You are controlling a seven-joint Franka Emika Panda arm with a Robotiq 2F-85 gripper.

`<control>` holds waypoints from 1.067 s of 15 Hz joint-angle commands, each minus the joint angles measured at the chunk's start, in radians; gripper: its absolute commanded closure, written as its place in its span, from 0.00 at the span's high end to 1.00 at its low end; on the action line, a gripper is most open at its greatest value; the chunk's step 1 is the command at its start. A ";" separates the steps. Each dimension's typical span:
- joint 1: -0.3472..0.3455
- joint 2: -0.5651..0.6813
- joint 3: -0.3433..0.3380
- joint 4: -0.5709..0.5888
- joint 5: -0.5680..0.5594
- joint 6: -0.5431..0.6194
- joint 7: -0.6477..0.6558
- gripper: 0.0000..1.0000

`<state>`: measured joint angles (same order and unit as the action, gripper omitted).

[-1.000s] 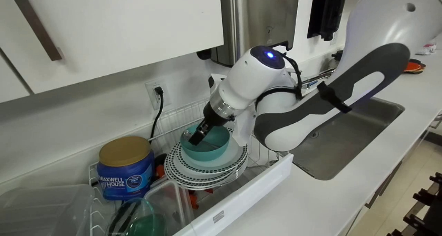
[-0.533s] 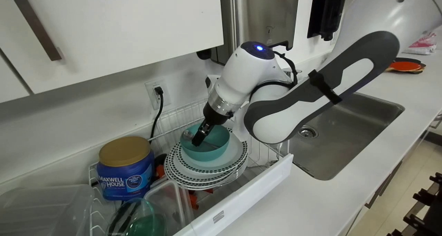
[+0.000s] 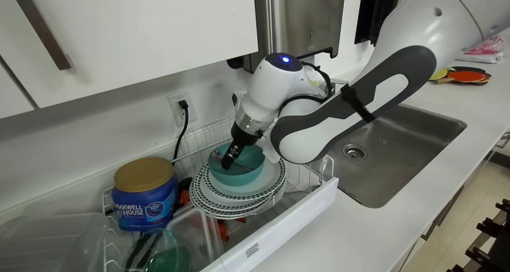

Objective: Pick up the silver spoon from the light blue bowl and put it in the sink.

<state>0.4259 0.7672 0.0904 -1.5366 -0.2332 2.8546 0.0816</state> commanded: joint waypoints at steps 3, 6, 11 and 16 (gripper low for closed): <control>-0.013 0.053 0.017 0.082 0.023 -0.057 -0.044 0.77; -0.015 0.067 0.019 0.095 0.024 -0.059 -0.046 0.76; -0.017 0.080 0.024 0.101 0.023 -0.069 -0.053 0.42; -0.008 0.061 0.009 0.084 0.015 -0.074 -0.051 0.03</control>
<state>0.4207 0.8377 0.0949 -1.4704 -0.2330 2.8273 0.0608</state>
